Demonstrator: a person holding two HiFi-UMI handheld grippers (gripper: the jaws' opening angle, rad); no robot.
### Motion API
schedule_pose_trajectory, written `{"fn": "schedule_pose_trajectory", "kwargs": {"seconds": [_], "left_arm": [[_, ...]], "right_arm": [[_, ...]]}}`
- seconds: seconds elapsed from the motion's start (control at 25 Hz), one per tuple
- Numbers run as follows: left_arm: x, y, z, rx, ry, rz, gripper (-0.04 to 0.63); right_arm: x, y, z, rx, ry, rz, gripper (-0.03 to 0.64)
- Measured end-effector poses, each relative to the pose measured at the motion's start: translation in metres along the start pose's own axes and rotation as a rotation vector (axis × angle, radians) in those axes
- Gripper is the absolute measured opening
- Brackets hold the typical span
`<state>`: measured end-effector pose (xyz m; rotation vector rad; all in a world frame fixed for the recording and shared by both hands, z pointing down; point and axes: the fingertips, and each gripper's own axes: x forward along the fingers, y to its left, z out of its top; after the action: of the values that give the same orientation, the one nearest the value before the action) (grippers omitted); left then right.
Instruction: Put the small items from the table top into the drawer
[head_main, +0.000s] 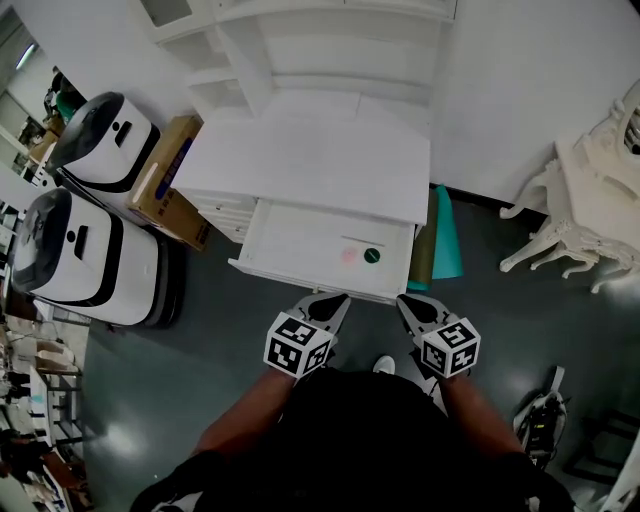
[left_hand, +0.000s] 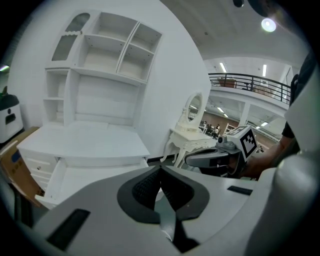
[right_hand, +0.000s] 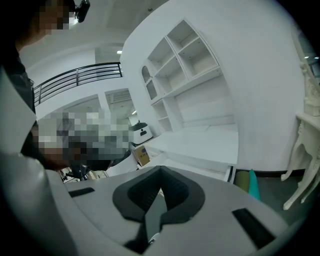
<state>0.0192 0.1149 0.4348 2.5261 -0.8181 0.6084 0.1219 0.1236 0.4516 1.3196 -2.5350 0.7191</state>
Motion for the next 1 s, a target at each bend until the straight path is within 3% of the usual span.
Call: {"fn": "schedule_pose_trajectory", "kwargs": {"seconds": [0.44,1.0], "left_arm": [[-0.013,0.032,-0.007,0.026,0.03,-0.065,0.003],[-0.014,0.04,0.004,0.044,0.016,-0.072,0.003]], "right_arm": [[0.024,0.016,-0.003,0.032,-0.005,-0.09,0.025],[0.024,0.014,-0.004,0.018,0.011,-0.11,0.025]]}}
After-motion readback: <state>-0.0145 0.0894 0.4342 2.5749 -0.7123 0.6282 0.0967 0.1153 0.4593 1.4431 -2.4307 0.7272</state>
